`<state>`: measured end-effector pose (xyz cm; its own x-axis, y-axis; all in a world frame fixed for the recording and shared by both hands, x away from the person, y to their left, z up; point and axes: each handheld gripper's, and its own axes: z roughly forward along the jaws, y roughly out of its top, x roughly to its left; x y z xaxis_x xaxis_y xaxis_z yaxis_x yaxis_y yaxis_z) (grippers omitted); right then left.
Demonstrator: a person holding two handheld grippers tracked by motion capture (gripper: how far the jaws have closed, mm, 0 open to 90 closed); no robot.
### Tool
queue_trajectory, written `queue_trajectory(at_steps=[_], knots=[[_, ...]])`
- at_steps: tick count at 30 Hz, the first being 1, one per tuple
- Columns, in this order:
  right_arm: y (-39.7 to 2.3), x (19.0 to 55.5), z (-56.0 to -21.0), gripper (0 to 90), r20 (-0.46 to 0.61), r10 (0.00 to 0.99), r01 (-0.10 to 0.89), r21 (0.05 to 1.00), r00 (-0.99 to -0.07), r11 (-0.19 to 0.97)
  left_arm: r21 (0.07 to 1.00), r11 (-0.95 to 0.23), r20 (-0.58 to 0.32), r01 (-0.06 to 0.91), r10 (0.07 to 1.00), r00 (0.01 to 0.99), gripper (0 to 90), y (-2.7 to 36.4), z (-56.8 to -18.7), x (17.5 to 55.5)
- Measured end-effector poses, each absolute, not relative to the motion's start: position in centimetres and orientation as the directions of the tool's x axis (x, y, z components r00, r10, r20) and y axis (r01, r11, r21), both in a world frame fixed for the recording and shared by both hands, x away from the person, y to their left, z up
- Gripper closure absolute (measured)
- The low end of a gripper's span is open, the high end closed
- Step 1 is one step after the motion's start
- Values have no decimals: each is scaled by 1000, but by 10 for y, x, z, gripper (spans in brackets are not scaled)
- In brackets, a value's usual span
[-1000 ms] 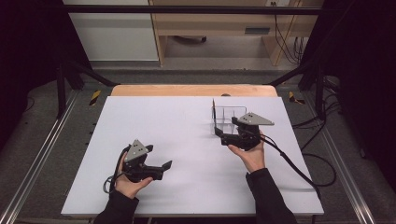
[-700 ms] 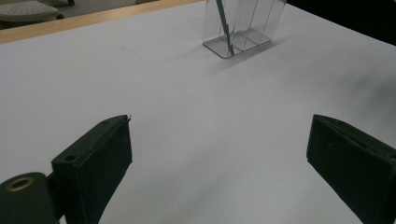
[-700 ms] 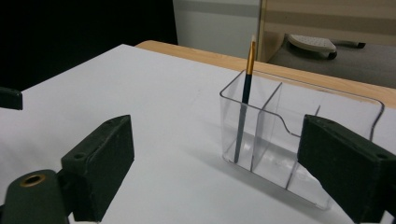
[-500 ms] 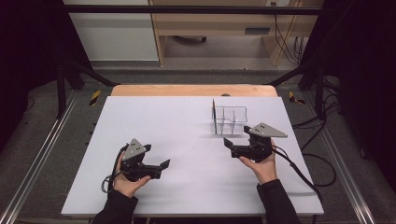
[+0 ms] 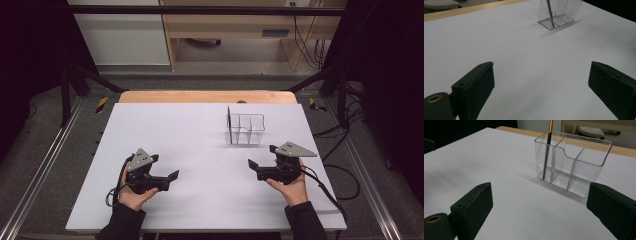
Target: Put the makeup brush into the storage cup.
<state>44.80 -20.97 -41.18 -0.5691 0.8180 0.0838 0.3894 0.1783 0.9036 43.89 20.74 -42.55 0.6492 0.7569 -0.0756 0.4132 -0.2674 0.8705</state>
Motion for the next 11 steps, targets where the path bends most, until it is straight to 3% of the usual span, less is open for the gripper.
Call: queue_trajectory(at_steps=[11], knots=[[-228,441,-414,73,87,831,398,902,-549,169,866,-269,-74,421,764,641,60,210,-427,441]])
